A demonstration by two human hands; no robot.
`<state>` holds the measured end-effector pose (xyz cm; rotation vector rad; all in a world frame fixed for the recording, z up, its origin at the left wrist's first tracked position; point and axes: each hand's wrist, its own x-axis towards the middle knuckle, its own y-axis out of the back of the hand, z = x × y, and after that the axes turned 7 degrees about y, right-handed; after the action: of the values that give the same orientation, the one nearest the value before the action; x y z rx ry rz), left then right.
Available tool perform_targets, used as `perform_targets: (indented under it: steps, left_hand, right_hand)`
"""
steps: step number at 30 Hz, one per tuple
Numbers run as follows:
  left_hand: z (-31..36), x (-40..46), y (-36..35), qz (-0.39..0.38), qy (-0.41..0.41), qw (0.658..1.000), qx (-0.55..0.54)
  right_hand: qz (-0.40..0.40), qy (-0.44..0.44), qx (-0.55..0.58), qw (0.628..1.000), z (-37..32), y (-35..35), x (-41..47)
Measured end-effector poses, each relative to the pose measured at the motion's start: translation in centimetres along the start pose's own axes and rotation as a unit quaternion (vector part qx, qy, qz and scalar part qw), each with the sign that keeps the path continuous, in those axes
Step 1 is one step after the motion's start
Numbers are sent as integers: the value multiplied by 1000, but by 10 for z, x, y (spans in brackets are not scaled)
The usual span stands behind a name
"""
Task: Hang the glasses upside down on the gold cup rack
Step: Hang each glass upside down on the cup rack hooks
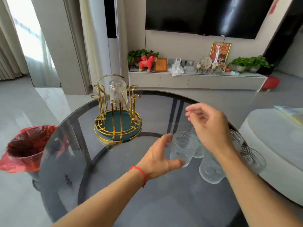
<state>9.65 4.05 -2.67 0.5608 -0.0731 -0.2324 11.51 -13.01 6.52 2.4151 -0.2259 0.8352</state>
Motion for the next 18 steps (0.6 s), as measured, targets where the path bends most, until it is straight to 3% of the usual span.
perform_targets:
  steps: [6, 11, 14, 16, 18]
  left_hand:
    - [25, 14, -27, 66, -2, 998, -9]
    - [25, 8, -15, 122, 31, 992, -5]
    - [21, 10, 8, 156, 52, 984, 67]
    - [15, 9, 28, 163, 76, 981, 71]
    - [7, 4, 49, 175, 112, 978, 36]
  right_hand:
    - [21, 34, -65, 997, 5, 2, -30]
    - [-64, 62, -70, 994, 2, 1, -44]
    - [-103, 92, -61, 988, -5, 4, -51]
    - [-129, 78, -34, 988, -9, 0, -57]
    - [-144, -5, 46, 989, -14, -6, -62]
